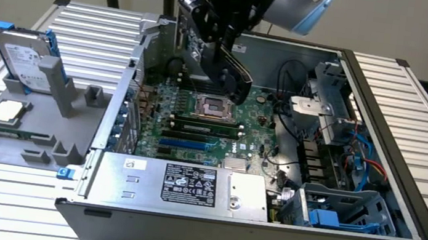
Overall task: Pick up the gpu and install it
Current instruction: 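Insert the gpu into the slot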
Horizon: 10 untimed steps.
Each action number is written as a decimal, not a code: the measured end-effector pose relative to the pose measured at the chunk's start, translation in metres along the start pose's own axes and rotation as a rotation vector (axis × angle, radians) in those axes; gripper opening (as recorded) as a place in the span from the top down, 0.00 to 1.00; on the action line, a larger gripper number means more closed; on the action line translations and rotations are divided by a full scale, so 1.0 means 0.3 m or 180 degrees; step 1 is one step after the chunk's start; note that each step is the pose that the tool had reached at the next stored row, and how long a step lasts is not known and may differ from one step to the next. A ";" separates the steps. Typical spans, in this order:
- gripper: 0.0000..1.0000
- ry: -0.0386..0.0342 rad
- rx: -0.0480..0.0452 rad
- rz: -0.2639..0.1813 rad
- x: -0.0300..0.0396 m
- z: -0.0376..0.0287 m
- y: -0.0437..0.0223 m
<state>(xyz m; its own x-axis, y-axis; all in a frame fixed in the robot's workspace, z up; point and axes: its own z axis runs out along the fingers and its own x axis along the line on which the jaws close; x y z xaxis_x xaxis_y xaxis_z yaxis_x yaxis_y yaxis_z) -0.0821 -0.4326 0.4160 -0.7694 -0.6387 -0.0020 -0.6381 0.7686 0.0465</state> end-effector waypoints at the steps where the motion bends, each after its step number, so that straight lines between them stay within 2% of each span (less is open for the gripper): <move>1: 1.00 0.0002 0.0000 -0.0052 0.000 0.000 0.000; 10: 1.00 0.0026 -0.0001 -0.0558 0.000 0.000 0.000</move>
<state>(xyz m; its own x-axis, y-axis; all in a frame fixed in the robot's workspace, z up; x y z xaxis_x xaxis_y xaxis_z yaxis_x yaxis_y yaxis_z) -0.0821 -0.4327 0.4160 -0.6461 -0.7633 -0.0021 -0.7625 0.6453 0.0465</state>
